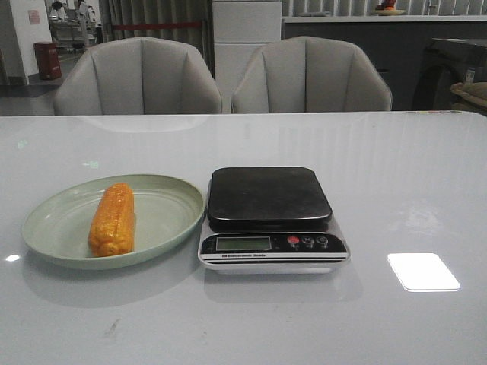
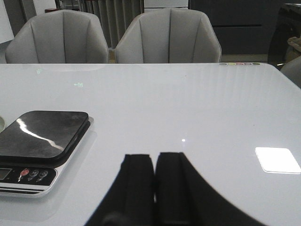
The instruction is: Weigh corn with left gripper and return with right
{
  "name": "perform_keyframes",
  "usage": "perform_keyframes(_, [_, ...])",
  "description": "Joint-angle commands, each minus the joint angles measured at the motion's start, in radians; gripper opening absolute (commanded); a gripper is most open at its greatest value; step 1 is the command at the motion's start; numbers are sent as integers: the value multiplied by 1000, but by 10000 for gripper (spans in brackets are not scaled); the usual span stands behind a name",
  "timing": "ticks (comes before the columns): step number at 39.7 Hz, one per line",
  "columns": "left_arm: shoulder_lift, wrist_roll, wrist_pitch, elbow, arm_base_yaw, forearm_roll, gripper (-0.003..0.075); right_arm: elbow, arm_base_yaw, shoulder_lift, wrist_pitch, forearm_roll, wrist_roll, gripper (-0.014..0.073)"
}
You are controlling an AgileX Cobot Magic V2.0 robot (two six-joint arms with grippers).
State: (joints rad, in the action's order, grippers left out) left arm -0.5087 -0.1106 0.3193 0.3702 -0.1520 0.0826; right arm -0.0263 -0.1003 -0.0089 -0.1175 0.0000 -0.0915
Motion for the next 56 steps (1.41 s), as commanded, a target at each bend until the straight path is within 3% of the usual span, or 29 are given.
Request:
perform_keyframes(1, [-15,-9,-78,31,-4,-8,339,-10,6,-19,75,-7,6,148])
perform_keyframes(5, [-15,-9,-78,31,-4,-8,494,-10,6,-19,75,-7,6,148])
perform_keyframes(8, [-15,-9,-72,31,-4,-8,554,-10,6,-19,75,-7,6,148])
perform_keyframes(13, [-15,-9,-58,22,-4,-13,554,-10,6,-19,75,-7,6,148])
perform_keyframes(21, [-15,-9,-156,-15,-4,-38,554,-10,6,-20,75,-7,6,148])
perform_keyframes(26, [-48,-9,-106,12,-4,-46,555,-10,6,-20,75,-7,6,148])
perform_keyframes(35, [-245,-9,5,170,-15,-142,558,-10,6,-20,75,-7,6,148])
perform_keyframes(50, [-642,-36,11,382,-208,-205,560,-10,6,-20,75,-7,6,148])
perform_keyframes(56, [-792,-43,25,460,-252,-215,623,-10,6,-20,75,-7,6,148])
